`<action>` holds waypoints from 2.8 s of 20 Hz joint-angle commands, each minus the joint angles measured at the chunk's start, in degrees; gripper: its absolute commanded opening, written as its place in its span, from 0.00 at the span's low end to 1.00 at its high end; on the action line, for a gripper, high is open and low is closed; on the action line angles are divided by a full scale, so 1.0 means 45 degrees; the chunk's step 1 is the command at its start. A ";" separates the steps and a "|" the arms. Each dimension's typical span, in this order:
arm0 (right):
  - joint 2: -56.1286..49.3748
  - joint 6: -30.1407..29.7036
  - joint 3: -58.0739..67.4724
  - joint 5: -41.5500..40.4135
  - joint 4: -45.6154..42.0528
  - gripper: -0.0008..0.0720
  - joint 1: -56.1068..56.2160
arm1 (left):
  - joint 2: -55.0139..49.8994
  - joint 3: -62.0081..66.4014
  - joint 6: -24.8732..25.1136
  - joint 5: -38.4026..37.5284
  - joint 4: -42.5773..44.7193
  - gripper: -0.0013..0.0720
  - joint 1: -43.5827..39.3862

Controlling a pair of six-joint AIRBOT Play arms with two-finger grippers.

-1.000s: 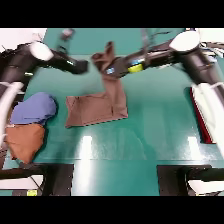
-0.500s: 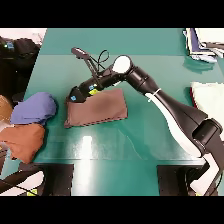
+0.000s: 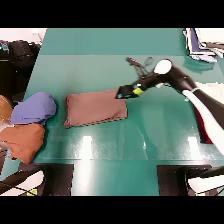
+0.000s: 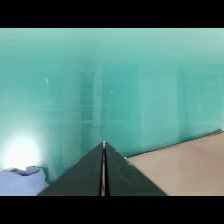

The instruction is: Fold the shirts.

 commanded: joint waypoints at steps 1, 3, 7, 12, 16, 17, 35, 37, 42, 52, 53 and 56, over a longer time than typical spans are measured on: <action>0.0369 0.0238 -0.2331 -0.1035 0.1059 0.94 -0.1579 | 0.0005 -0.0102 0.0000 0.0029 -0.0447 0.05 -0.0029; -0.0287 -0.0010 -0.2399 -0.1083 0.1506 0.94 -0.1525 | 0.0005 -0.0369 0.0010 0.0296 -0.0534 0.05 -0.0189; -0.2161 -0.0325 -0.0923 -0.0874 0.2511 0.93 -0.0291 | 0.0005 -0.1059 0.0049 0.0695 -0.0534 0.05 -0.0811; -0.3988 -0.0330 0.1690 -0.0447 0.3089 0.30 0.1302 | -0.0005 -0.1195 0.0141 0.0709 -0.0529 0.05 -0.1812; -0.4046 -0.0321 0.3327 0.0044 0.1855 0.04 0.1375 | -0.0005 -0.1190 0.0131 0.0758 -0.0529 0.05 -0.2817; -0.3939 -0.0306 0.3701 0.0272 0.1501 0.04 0.1200 | -0.0005 -0.1190 0.0092 0.0831 -0.0534 0.05 -0.3104; 0.1501 0.2166 0.4090 0.0452 -0.3211 0.04 -1.1992 | -0.0005 -0.1190 -0.0826 0.2613 -0.0627 0.05 -0.5935; 0.1506 0.2161 0.4211 0.0306 -0.3191 0.04 -1.2483 | -0.0019 -0.1185 -0.0918 0.2715 -0.0627 0.05 -0.5935; 0.1515 0.2157 0.6008 0.0855 -0.2594 0.04 -1.2658 | -0.0019 -0.1185 -0.1069 0.2725 -0.0627 0.05 -0.5935; 0.3240 0.2161 0.5435 0.3541 -0.2662 0.04 -1.3721 | -0.0015 -0.1185 -0.1010 0.2589 -0.0622 0.05 -0.5935; 0.3687 0.2166 0.4741 0.3653 -0.2671 0.04 -1.4047 | -0.0015 -0.1190 -0.1005 0.2584 -0.0622 0.05 -0.5935; 0.5008 0.2161 0.2433 0.3842 -0.3274 0.04 -1.5120 | -0.0015 -0.1185 -0.1005 0.2584 -0.0617 0.05 -0.5935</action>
